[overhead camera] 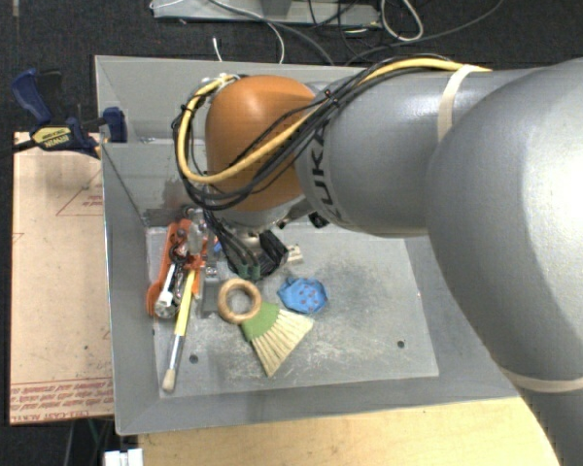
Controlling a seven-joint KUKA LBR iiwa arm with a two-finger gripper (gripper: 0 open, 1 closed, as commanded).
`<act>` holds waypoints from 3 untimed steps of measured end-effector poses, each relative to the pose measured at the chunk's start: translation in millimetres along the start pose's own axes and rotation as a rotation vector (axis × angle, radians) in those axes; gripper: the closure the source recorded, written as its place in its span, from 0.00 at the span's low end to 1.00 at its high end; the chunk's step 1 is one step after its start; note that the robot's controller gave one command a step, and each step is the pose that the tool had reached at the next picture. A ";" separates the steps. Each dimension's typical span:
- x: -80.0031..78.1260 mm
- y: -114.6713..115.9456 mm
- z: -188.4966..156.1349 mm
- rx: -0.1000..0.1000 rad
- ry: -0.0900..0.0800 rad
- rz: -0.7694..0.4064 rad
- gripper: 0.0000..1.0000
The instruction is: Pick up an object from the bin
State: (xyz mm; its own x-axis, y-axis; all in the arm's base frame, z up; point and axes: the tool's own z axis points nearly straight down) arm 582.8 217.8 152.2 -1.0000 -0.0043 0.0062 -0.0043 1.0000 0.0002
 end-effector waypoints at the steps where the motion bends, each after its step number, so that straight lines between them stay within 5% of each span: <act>1: -2.2 -0.9 -4.0 -0.001 -0.007 0.004 0.00; 2: -37.1 -45.4 59.8 -0.002 -0.011 -0.132 0.00; 3: -40.9 -54.5 58.9 -0.003 -0.011 -0.158 0.00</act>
Offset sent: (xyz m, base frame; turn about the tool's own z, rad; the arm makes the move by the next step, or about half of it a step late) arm 0.0461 -0.0605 -0.0822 -0.1721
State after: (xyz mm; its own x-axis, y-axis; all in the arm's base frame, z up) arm 623.6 163.5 93.1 -0.9869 -0.1612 -0.0047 -0.1612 0.9869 0.0035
